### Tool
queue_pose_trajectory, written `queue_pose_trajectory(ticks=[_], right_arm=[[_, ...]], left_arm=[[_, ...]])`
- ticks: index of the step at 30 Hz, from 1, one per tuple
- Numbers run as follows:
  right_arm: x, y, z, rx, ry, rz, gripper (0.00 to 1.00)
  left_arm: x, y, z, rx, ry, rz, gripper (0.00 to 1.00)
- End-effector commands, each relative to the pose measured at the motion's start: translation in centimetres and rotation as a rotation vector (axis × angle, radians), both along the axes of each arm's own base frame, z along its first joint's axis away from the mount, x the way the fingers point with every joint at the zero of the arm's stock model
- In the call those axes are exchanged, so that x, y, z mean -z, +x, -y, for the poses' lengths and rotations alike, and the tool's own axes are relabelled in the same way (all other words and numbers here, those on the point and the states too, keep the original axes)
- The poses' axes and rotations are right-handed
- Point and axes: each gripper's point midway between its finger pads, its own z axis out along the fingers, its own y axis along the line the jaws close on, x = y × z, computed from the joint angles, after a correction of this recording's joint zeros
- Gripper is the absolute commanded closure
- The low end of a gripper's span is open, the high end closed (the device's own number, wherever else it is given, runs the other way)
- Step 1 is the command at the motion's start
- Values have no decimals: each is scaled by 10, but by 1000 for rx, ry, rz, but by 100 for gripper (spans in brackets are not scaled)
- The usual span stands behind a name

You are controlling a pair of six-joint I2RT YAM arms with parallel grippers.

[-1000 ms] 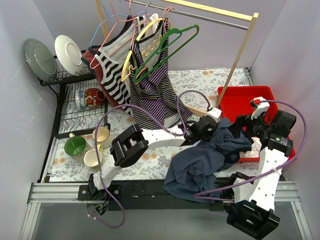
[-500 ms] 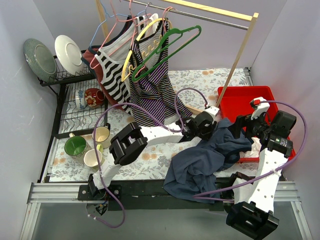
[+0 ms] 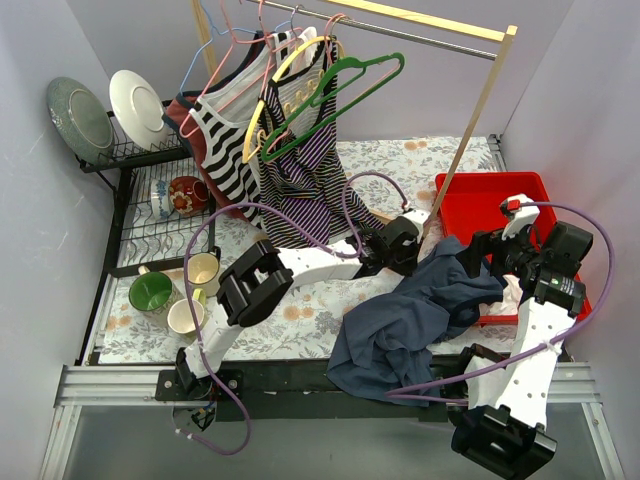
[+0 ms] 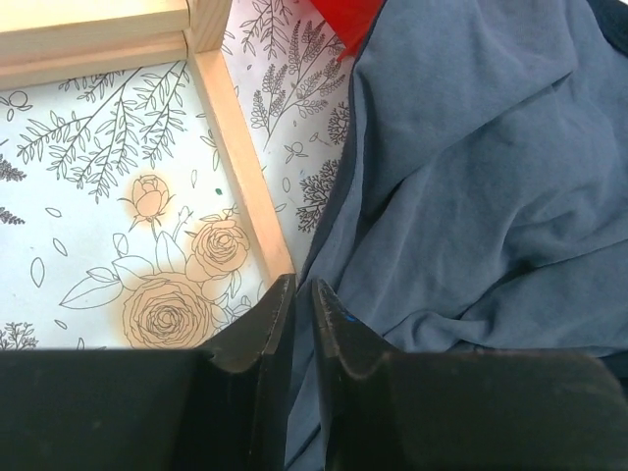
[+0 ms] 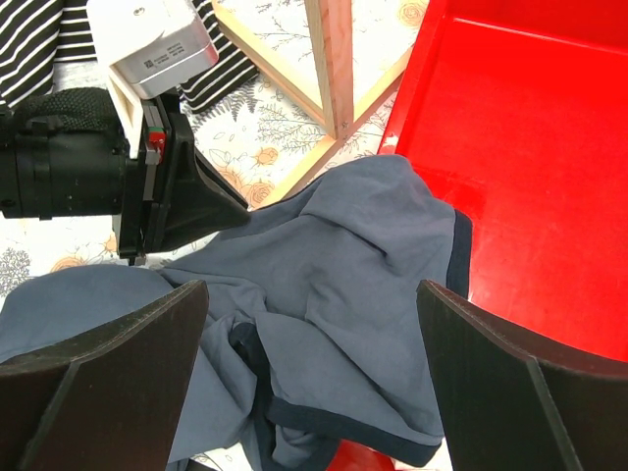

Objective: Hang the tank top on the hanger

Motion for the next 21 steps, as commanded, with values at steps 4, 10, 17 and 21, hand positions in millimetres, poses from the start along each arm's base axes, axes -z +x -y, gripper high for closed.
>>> queue_pose_trajectory(ticks=[4, 10, 17, 21], right_arm=[[3, -2, 2, 8, -17, 8, 4], [3, -2, 4, 8, -31, 9, 5], [4, -3, 3, 1, -36, 12, 5], [5, -3, 2, -16, -40, 16, 4]], left_arm=[[4, 0, -1, 23, -21, -34, 100], [-25, 4, -15, 6, -99, -24, 100], [-97, -4, -59, -23, -196, 49, 100], [-134, -23, -96, -51, -248, 88, 100]])
